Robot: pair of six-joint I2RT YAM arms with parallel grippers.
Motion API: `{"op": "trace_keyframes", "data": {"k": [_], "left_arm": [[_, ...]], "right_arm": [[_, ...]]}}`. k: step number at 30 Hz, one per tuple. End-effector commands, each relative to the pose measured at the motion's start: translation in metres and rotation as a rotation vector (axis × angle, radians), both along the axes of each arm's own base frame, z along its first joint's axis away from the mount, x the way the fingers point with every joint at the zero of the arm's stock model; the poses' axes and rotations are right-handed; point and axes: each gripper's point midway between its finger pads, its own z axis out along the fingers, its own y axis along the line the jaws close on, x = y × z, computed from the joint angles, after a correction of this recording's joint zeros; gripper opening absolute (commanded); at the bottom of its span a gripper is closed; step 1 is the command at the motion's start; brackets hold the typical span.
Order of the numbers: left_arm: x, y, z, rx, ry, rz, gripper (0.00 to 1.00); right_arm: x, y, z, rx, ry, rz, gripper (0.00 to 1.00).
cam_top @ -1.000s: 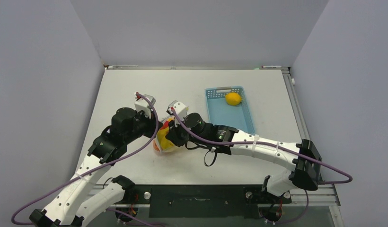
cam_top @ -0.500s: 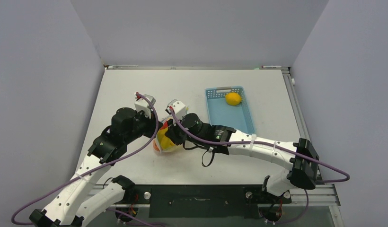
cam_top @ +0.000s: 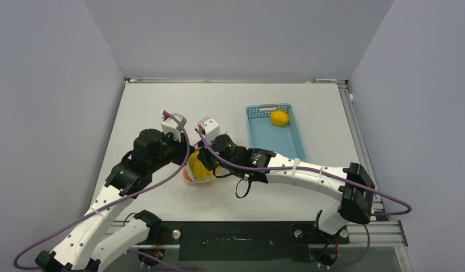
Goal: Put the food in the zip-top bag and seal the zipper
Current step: Place the fake fruit in the zipper food storage bag.
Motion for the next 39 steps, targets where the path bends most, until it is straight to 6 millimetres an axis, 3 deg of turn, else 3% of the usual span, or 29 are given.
{"op": "trace_keyframes", "data": {"k": [1, 19, 28, 35, 39], "left_arm": [[0.005, -0.001, 0.018, -0.028, -0.063, 0.005, 0.0], [0.007, -0.002, 0.016, -0.03, -0.054, 0.012, 0.0], [0.007, -0.001, 0.018, -0.042, -0.056, 0.021, 0.0], [0.007, 0.0, 0.019, -0.044, -0.059, 0.025, 0.0], [0.007, 0.001, 0.019, -0.043, -0.059, 0.032, 0.0]], "right_arm": [[0.011, -0.007, 0.002, -0.043, -0.034, -0.072, 0.05], [0.053, -0.07, -0.033, -0.286, -0.09, -0.424, 0.05], [0.046, -0.064, 0.005, -0.156, -0.099, -0.383, 0.09], [0.038, -0.06, 0.039, -0.054, -0.097, -0.337, 0.2], [0.04, -0.068, 0.057, -0.02, -0.116, -0.36, 0.3]]}}
